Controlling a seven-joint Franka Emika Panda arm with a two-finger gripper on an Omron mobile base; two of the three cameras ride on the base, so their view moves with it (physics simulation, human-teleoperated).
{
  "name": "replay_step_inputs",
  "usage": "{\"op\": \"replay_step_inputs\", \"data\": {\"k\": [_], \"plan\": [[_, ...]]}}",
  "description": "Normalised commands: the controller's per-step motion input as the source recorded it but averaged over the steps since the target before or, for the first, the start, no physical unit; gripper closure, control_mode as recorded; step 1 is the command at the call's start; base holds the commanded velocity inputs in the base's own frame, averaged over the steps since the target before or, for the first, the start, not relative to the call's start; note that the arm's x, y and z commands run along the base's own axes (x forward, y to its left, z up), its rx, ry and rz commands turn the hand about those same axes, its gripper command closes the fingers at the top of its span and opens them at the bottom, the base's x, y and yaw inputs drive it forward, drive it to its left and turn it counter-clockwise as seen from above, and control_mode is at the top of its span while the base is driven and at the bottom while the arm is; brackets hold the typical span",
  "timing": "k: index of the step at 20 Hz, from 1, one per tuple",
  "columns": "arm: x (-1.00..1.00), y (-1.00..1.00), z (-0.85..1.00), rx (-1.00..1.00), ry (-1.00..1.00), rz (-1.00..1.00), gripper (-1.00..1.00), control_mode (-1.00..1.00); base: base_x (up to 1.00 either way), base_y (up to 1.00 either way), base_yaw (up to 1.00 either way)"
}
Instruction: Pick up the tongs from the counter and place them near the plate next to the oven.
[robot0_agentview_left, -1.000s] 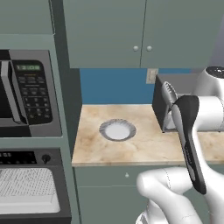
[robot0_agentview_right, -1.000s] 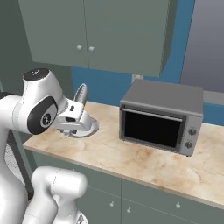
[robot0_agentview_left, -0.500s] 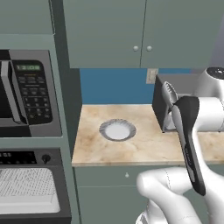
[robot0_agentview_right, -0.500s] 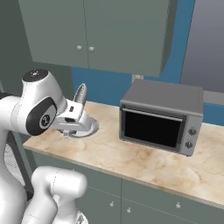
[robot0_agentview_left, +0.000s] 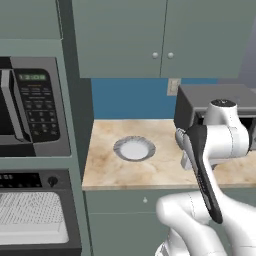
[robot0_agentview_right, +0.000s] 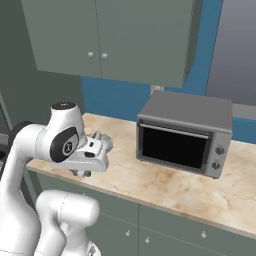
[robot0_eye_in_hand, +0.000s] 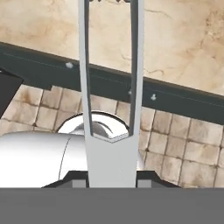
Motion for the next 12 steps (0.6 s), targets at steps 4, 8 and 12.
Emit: {"op": "replay_step_inputs", "data": {"k": [4, 8, 12], "plan": [[0.29, 0.15, -0.79, 0.06, 0.02, 0.05, 1.0, -1.0, 0.0, 0.0, 0.0], [0.75, 0.33, -0.01, 0.18, -0.11, -0.03, 1.0, -1.0, 0.0, 0.0, 0.0], [0.85, 0.13, 0.4, 0.11, 0.0, -0.11, 1.0, -1.0, 0.0, 0.0, 0.0]]}}
